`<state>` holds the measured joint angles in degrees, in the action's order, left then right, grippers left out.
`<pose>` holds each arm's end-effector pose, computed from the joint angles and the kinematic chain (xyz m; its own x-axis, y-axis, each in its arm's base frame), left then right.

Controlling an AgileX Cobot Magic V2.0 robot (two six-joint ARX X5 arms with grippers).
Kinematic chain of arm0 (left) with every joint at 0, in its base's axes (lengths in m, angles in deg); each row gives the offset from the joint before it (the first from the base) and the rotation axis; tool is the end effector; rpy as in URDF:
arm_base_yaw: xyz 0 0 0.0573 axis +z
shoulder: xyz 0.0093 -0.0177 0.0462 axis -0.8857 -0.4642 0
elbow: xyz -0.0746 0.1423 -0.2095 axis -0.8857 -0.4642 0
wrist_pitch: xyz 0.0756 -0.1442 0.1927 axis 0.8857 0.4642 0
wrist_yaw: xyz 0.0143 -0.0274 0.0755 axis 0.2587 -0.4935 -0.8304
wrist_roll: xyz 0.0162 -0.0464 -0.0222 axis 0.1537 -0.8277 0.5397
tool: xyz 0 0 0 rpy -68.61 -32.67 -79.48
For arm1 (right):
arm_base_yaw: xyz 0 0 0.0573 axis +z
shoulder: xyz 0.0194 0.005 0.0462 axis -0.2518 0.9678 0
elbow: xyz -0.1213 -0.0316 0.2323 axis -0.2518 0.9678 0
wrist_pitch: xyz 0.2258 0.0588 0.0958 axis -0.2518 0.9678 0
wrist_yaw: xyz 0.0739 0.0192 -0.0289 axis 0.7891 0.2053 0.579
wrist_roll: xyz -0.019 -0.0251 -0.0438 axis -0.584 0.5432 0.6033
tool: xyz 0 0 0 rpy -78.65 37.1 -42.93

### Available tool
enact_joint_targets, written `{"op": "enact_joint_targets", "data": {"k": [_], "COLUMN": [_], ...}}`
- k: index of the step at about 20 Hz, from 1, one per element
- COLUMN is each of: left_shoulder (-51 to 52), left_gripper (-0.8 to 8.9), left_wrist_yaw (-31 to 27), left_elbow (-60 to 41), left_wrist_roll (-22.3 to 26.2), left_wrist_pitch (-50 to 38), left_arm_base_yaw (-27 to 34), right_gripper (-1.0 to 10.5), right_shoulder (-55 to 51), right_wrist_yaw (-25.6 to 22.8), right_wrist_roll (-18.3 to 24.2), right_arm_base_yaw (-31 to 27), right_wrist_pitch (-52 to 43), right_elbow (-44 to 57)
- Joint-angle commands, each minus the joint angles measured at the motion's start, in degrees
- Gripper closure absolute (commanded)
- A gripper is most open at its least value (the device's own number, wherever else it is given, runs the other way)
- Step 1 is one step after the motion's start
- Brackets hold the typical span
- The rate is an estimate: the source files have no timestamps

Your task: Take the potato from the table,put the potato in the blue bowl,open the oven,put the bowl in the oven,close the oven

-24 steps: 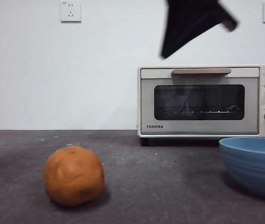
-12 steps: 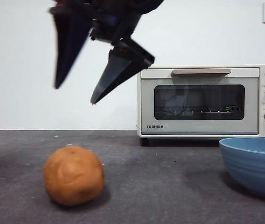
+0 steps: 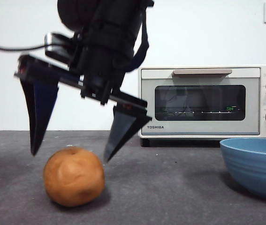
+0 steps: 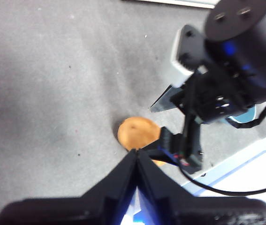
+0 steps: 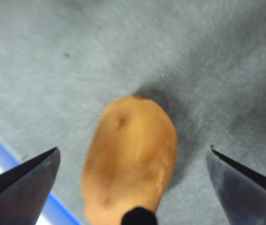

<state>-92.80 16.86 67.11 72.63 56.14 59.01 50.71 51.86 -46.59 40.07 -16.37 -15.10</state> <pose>0.1096 -0.0214 0.3086 0.5414 -0.5509 -0.6352 0.3243 0.8338 -0.4468 0.2233 0.3231 0.1971 0.0228 0.3198 -0.9472 -0.7049 0.6770 0.2116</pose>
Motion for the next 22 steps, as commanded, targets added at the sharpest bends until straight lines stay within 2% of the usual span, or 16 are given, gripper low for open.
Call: {"op": "enact_joint_targets", "data": {"k": [1,2,5,8,13,18,22], "left_shoulder": [0.13,0.13,0.13,0.13,0.15,0.15,0.13], "left_gripper": [8.18,8.18,8.18,8.18,8.18,8.18,8.18], "left_wrist_yaw": [0.02,-0.46,-2.95,-2.95,-2.93,-2.93,-2.95], "left_elbow": [0.13,0.13,0.13,0.13,0.13,0.11,0.13], "left_wrist_roll": [1.18,1.18,1.18,1.16,1.16,1.53,1.6], "left_wrist_pitch": [-0.11,-0.09,-0.09,-0.13,0.79,2.14,2.03], "left_arm_base_yaw": [-0.13,-0.13,-0.13,-0.13,-0.13,-0.13,-0.13], "right_gripper": [2.3,2.5,5.6,9.4,9.6,9.4,9.5], "right_shoulder": [2.01,2.19,2.8,2.82,1.2,-10.23,-20.35], "right_wrist_yaw": [0.0,0.04,0.26,0.26,0.0,-2.91,-5.01], "right_wrist_roll": [-1.42,-1.9,-2.1,-2.12,-2.49,-0.52,-0.52], "right_arm_base_yaw": [0.55,0.61,1.22,1.25,1.18,1.09,0.17], "right_wrist_pitch": [-0.09,-0.02,0.42,2.1,5.27,9.9,14.99], "right_elbow": [-0.04,-0.04,-0.04,-0.04,-0.33,-0.59,-0.59]}}
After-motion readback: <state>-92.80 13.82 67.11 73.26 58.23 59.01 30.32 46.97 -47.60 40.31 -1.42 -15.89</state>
